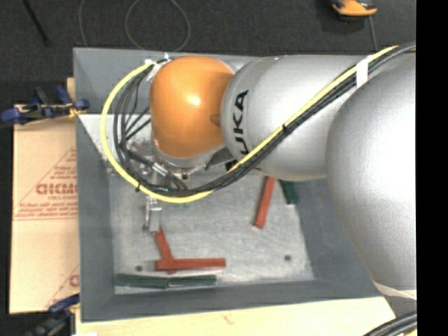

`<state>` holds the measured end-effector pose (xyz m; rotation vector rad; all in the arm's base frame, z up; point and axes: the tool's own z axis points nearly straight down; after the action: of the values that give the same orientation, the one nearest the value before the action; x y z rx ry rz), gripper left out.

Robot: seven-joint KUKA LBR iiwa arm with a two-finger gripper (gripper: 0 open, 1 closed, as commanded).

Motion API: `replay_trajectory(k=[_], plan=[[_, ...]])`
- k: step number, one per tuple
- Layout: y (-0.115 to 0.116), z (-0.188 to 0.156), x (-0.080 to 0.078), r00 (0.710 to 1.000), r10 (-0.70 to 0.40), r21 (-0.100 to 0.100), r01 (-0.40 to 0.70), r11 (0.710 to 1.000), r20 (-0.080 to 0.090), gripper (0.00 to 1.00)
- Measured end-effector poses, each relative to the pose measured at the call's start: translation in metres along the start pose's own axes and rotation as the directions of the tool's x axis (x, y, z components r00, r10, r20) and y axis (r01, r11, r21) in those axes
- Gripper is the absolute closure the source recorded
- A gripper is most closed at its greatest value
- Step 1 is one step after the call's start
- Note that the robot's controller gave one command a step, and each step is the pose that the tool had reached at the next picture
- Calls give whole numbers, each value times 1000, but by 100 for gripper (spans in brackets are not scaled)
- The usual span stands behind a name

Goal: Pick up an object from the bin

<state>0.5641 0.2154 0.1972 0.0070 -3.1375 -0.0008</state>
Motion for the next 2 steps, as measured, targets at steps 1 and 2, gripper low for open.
replay_trajectory(k=[1, 2], plan=[[-66, 130, 8, 1000, 7, 0, -7, 1000, 1, 0], [-42, 95, -18, 920, -392, 3, 392, 920, 12, 0]])
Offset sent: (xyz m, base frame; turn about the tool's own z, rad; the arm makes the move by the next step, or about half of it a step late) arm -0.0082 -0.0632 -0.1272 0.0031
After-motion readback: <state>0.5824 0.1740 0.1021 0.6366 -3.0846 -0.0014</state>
